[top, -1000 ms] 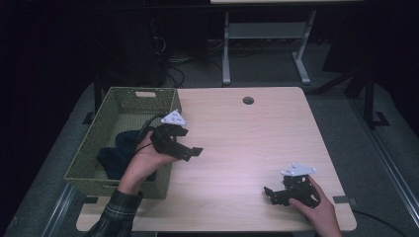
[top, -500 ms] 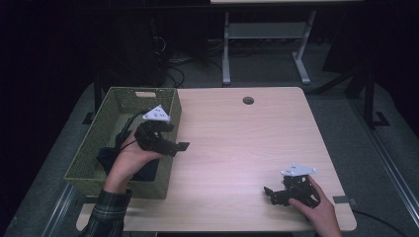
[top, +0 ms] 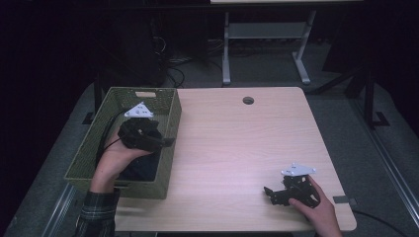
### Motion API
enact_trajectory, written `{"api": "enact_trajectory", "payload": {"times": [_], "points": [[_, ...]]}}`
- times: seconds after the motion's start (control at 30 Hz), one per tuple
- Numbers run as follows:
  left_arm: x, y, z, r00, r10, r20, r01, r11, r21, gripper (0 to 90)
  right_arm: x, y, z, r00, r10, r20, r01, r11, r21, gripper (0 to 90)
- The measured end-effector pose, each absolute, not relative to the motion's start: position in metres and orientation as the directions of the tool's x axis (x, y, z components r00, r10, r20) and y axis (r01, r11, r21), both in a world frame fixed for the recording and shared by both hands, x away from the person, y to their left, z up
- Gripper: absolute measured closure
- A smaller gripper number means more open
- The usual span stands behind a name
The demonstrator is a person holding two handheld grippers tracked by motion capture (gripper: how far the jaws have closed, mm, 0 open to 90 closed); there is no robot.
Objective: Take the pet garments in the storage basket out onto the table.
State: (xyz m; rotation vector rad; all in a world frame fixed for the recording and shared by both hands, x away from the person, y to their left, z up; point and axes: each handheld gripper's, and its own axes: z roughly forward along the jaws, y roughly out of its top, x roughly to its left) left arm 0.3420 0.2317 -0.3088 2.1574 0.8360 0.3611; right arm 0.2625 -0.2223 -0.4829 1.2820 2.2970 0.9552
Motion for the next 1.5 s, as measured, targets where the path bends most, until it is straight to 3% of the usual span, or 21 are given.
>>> {"api": "enact_trajectory", "payload": {"times": [0.83, 1.5], "points": [[0.34, 0.296, -0.317, 0.648, 0.762, 0.012, 0.509, -0.445, 0.737, 13.9, 0.263, -0.222, -0.483, -0.534, 0.845, 0.028, 0.616, 0.366, 0.697, 0.0], [0.355, 0.312, -0.357, 0.638, 0.769, 0.04, 0.595, -0.525, 0.608, 13.9, 0.263, -0.222, -0.483, -0.534, 0.845, 0.028, 0.616, 0.366, 0.697, 0.0]]}}
